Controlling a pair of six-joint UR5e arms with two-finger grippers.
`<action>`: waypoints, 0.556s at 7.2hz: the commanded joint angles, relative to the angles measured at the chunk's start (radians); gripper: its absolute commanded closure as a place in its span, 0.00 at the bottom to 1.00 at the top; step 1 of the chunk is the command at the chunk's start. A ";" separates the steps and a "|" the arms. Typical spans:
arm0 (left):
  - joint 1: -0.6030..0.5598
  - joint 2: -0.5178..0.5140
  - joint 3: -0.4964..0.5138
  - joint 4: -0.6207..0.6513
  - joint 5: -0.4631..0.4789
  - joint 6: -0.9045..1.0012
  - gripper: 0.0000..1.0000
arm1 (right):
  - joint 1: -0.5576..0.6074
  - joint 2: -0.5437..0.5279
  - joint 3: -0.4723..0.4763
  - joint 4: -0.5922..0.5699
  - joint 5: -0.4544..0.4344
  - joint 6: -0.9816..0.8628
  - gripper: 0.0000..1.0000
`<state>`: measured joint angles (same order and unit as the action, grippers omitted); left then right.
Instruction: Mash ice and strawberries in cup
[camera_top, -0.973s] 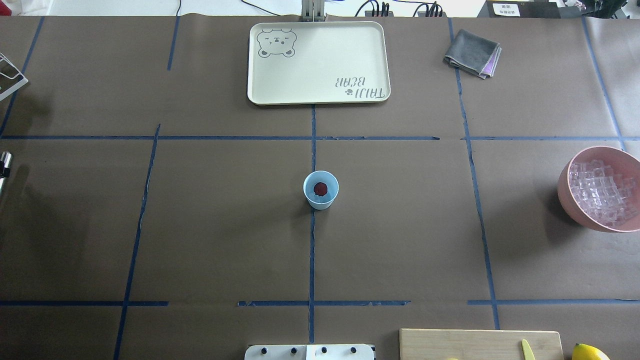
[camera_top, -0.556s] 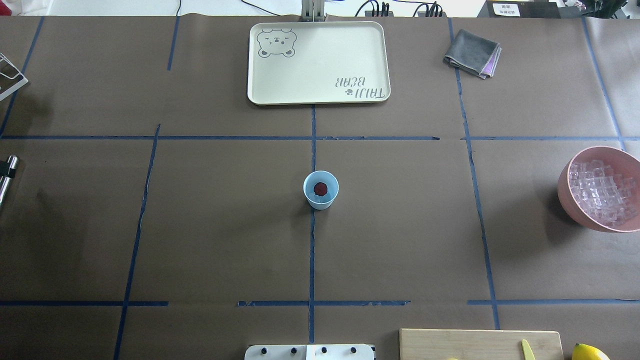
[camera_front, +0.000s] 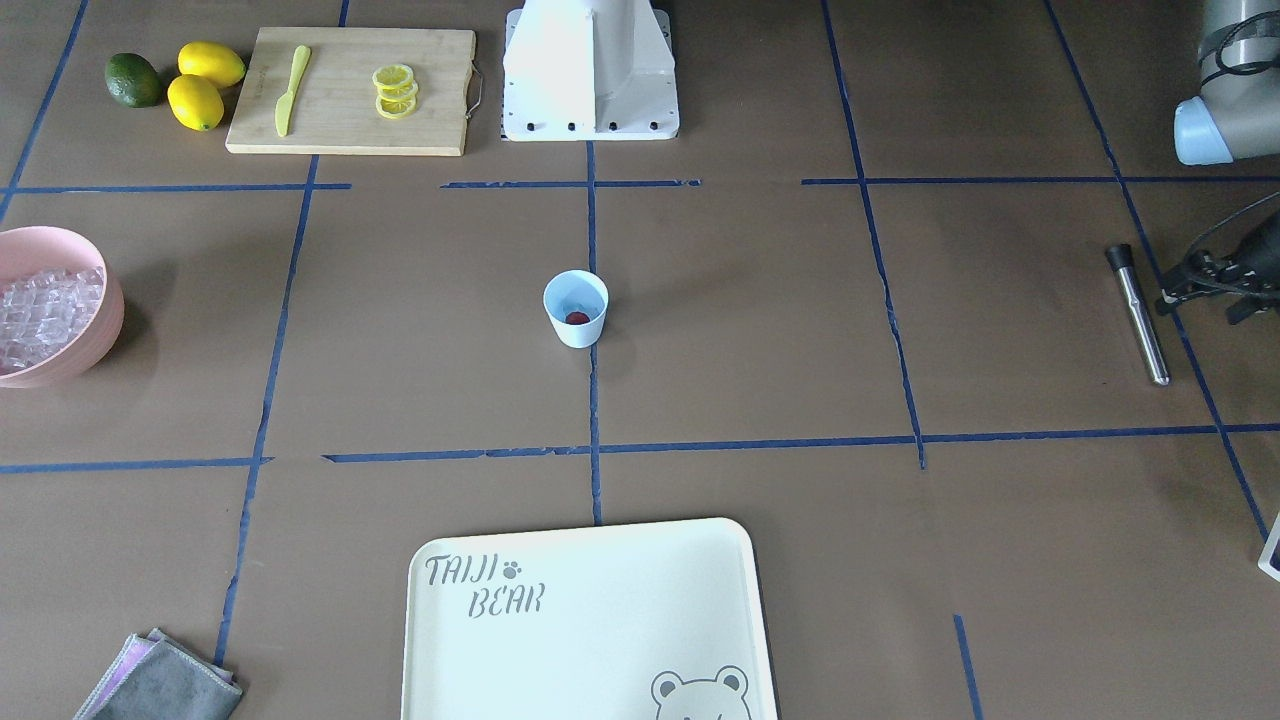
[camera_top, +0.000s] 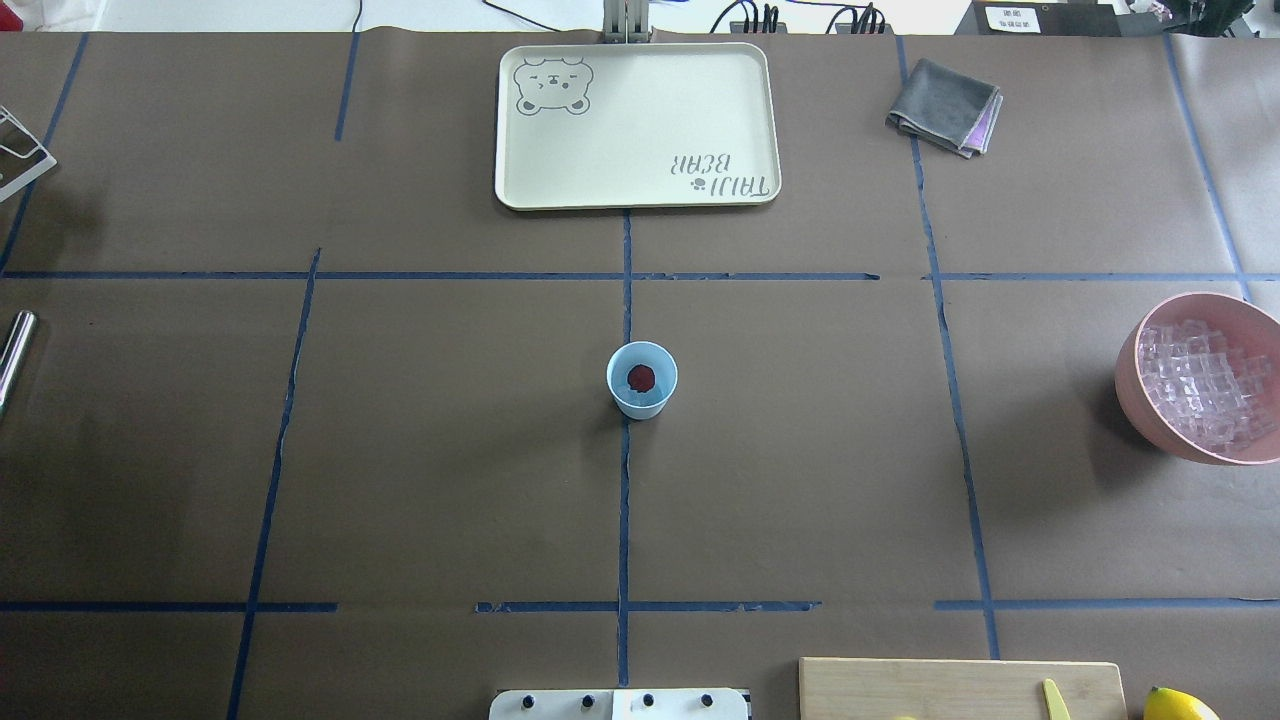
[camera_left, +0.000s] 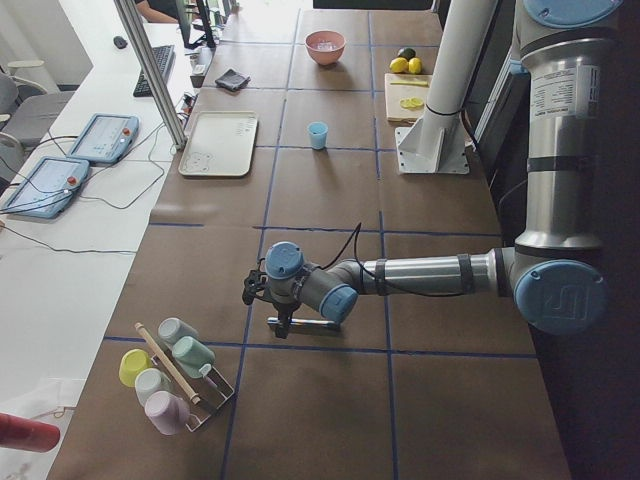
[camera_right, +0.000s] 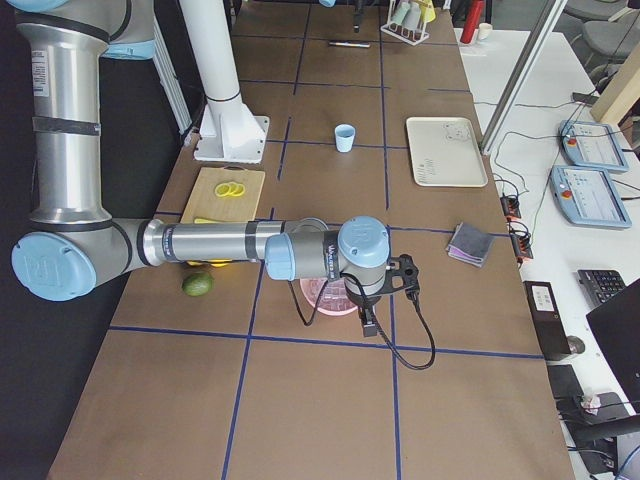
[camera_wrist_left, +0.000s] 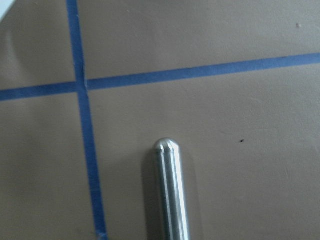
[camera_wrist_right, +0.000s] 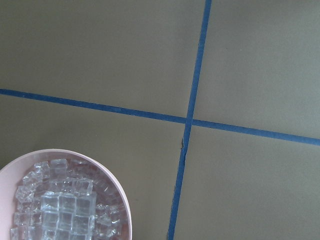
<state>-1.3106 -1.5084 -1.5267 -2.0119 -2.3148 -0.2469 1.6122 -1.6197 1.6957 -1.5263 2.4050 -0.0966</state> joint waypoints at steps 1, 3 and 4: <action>-0.181 -0.013 -0.160 0.409 0.000 0.336 0.00 | 0.000 0.000 0.001 0.000 0.000 0.000 0.01; -0.261 -0.009 -0.184 0.502 -0.008 0.409 0.00 | 0.000 0.000 -0.001 0.000 0.000 0.000 0.01; -0.277 -0.009 -0.182 0.527 -0.008 0.402 0.00 | 0.000 0.000 -0.001 0.000 0.000 0.000 0.01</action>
<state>-1.5544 -1.5181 -1.7056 -1.5269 -2.3201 0.1412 1.6122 -1.6199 1.6957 -1.5263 2.4053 -0.0966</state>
